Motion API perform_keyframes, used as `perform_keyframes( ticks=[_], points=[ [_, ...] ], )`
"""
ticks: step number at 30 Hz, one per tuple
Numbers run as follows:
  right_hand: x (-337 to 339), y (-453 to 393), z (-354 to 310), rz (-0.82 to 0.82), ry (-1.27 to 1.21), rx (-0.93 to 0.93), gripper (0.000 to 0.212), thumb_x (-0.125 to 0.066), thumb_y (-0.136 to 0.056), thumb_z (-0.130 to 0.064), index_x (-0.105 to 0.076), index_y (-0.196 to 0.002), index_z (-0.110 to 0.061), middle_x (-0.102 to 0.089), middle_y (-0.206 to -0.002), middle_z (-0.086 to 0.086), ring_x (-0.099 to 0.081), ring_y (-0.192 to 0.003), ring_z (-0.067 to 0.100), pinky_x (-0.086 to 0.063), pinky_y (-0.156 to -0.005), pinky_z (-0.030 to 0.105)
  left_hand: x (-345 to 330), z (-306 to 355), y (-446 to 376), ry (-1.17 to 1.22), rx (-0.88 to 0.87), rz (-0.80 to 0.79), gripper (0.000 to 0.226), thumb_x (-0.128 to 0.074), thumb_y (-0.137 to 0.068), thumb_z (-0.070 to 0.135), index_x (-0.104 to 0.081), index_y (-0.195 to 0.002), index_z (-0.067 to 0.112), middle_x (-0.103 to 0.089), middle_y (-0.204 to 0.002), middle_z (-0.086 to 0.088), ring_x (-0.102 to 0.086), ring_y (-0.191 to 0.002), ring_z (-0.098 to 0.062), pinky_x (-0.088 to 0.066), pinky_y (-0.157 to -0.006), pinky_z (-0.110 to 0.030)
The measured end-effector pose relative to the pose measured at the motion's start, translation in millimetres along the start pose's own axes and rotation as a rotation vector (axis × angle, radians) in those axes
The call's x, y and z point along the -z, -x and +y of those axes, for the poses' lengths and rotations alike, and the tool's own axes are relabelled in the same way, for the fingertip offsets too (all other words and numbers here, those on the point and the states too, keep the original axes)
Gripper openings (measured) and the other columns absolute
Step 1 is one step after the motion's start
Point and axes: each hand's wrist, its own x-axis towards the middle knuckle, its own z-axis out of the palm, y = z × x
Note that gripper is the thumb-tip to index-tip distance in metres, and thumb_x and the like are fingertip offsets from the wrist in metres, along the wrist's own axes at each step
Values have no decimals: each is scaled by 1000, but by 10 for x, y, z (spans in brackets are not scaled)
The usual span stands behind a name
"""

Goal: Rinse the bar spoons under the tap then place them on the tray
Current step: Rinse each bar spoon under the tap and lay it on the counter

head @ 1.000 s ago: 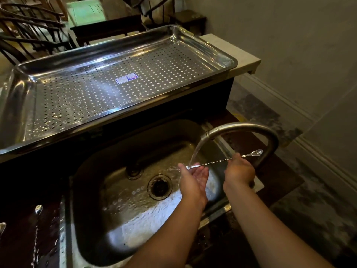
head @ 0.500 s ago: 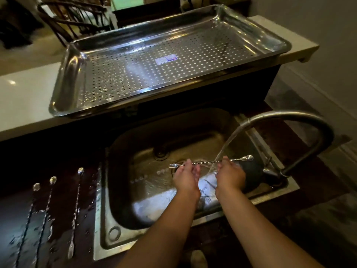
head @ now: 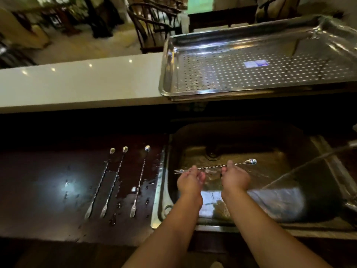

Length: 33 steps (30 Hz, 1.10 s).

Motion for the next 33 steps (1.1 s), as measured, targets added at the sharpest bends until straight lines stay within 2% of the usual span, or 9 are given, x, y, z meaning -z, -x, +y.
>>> perform_keyframes(
  ticks=[5, 9, 11, 13, 16, 19, 22, 26, 33],
  points=[
    [-491, 332, 148, -27, 117, 58, 37, -58, -93, -22, -61, -58, -9, -58, -55, 2, -50, -49, 16, -39, -50, 25, 460, 386, -201, -7, 30, 44, 23, -55, -95, 16, -55, -74, 6, -62, -69, -8, -61, -59, -17, -52, -47, -21],
    [-919, 565, 269, -115, 222, 75, 30, -55, -93, -17, -62, -66, -6, -55, -45, -2, -46, -47, 12, -33, -33, 10, 853, 658, -258, -155, -10, -5, 26, -56, -93, 19, -56, -70, 7, -59, -55, -3, -57, -47, -15, -47, -44, -24],
    [-1138, 686, 372, -122, 244, 55, 31, -58, -90, -16, -60, -60, -7, -58, -53, 3, -48, -48, 15, -40, -44, 20, 1078, 793, -278, -472, -213, -20, 25, -57, -90, 26, -63, -74, 8, -62, -58, -1, -59, -52, -15, -48, -52, -29],
    [-1337, 796, 482, -147, 295, 41, 33, -60, -87, -16, -58, -56, -8, -58, -57, 5, -51, -49, 18, -38, -48, 27, 1300, 957, -276, -910, -525, 25, 23, -55, -90, 32, -70, -85, 15, -68, -75, 0, -62, -70, -16, -49, -63, -31],
    [-1605, 924, 615, -210, 440, 44, 33, -64, -86, -18, -57, -55, -9, -58, -55, 4, -54, -52, 21, -41, -53, 31, 1562, 1203, -299, -1242, -839, 82, 24, -54, -92, 31, -68, -106, 19, -64, -98, -2, -59, -89, -17, -46, -74, -27],
    [-1826, 1009, 736, -273, 491, 29, 29, -65, -86, -17, -59, -58, -9, -58, -57, 5, -53, -53, 22, -41, -53, 35, 1779, 1345, -418, -1471, -803, 39, 28, -55, -91, 30, -64, -113, 15, -60, -108, -8, -56, -100, -24, -48, -85, -34],
    [-1978, 1071, 846, -349, 599, 43, 27, -64, -87, -17, -60, -62, -8, -58, -58, 6, -49, -47, 18, -37, -47, 29, 1960, 1428, -521, -1565, -731, 5, 19, -52, -91, 19, -67, -100, 12, -62, -105, -10, -60, -95, -27, -51, -80, -37],
    [-2096, 1117, 935, -432, 740, 125, 27, -63, -90, -18, -60, -67, -5, -58, -58, 6, -49, -46, 15, -36, -47, 24, 2074, 1484, -623, -1612, -663, -22, 21, -48, -91, 15, -67, -96, 9, -66, -101, -12, -62, -94, -31, -51, -79, -39],
    [-2273, 1164, 1093, -448, 1022, 314, 46, -64, -89, -25, -46, -49, -13, -52, -55, 8, -47, -51, 21, -40, -56, 28, 2172, 1444, -706, -1570, -628, -11, 18, -52, -90, 21, -63, -96, 8, -65, -102, -12, -63, -95, -32, -50, -77, -40]
  ],
)
